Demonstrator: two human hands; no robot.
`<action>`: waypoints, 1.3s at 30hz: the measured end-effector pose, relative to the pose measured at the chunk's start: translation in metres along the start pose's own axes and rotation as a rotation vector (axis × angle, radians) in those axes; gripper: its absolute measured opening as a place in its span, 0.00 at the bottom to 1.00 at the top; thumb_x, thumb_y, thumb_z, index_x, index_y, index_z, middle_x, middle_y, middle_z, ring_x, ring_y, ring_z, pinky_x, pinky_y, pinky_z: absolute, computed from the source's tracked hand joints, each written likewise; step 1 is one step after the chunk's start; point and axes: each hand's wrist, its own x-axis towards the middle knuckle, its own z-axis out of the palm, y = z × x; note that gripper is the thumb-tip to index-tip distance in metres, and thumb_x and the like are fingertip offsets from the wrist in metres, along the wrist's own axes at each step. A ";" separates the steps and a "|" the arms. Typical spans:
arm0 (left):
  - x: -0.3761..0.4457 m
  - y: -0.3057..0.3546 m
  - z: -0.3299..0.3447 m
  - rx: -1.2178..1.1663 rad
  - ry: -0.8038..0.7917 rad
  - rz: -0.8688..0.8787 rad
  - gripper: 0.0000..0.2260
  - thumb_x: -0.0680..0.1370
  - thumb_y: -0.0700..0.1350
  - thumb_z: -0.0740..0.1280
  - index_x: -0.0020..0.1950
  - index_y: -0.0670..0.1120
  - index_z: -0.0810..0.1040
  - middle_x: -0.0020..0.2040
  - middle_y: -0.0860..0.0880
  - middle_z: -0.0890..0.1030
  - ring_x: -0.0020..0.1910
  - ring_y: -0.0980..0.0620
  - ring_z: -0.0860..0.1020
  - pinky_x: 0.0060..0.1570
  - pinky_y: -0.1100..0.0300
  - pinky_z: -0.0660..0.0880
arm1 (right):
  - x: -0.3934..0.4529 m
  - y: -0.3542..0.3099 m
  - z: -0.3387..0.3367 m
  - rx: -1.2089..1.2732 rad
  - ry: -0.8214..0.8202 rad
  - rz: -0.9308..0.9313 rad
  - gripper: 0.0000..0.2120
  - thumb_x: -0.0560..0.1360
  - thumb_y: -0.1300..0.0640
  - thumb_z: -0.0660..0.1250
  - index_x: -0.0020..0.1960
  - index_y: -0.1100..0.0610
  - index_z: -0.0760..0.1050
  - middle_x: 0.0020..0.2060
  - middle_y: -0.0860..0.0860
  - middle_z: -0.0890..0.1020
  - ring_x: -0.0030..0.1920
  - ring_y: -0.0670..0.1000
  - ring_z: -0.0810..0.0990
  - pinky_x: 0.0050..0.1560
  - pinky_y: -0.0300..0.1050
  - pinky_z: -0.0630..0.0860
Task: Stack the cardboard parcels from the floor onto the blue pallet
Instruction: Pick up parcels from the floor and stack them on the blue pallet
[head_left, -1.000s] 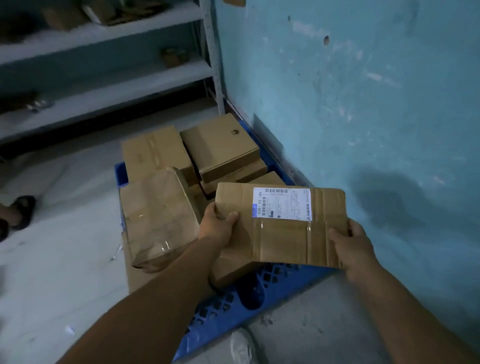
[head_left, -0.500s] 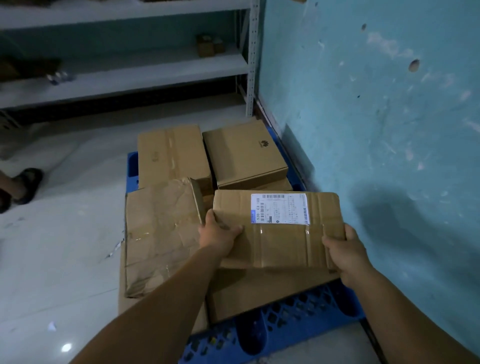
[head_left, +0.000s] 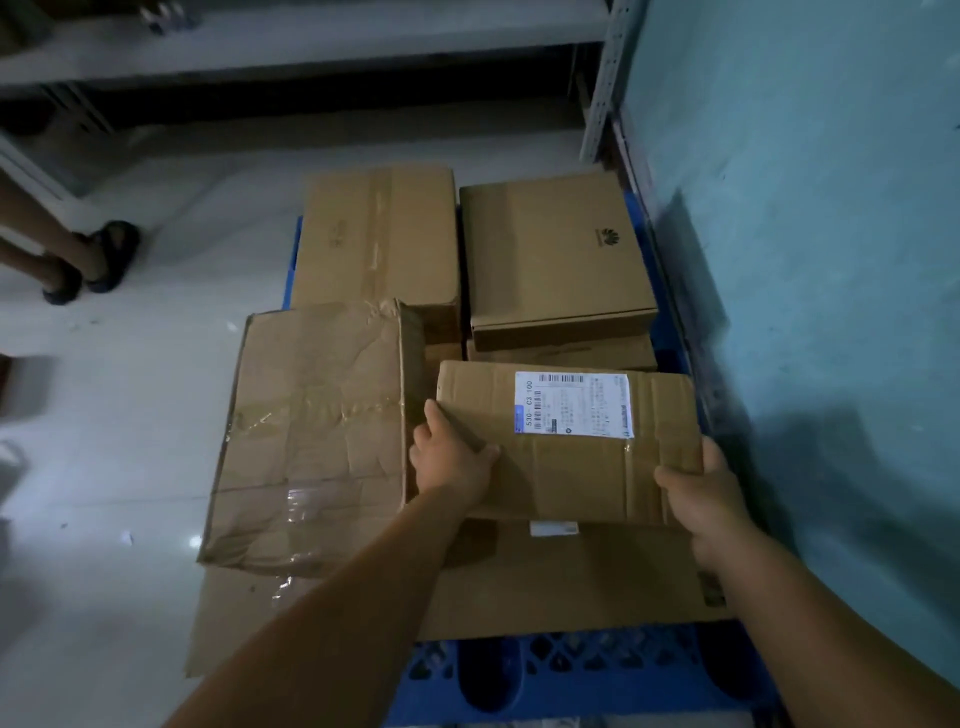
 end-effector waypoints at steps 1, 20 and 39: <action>0.006 -0.001 0.009 0.012 0.008 -0.013 0.44 0.74 0.48 0.71 0.79 0.48 0.43 0.75 0.44 0.58 0.74 0.42 0.58 0.70 0.45 0.61 | 0.012 0.004 0.003 -0.015 -0.020 0.004 0.25 0.75 0.60 0.65 0.69 0.46 0.65 0.57 0.54 0.76 0.55 0.58 0.77 0.56 0.62 0.75; 0.043 -0.050 0.092 0.243 -0.056 -0.197 0.43 0.74 0.53 0.70 0.78 0.55 0.43 0.77 0.43 0.39 0.70 0.35 0.63 0.65 0.47 0.66 | 0.132 0.001 0.073 -0.337 -0.117 -0.173 0.35 0.76 0.60 0.65 0.75 0.42 0.54 0.70 0.52 0.64 0.68 0.57 0.67 0.62 0.58 0.70; 0.070 -0.052 0.093 0.674 -0.107 -0.033 0.49 0.69 0.65 0.69 0.77 0.51 0.41 0.75 0.36 0.49 0.74 0.35 0.50 0.73 0.45 0.51 | 0.083 0.018 0.130 -0.148 -0.204 -0.042 0.43 0.75 0.61 0.68 0.78 0.49 0.43 0.74 0.53 0.62 0.69 0.55 0.69 0.67 0.51 0.68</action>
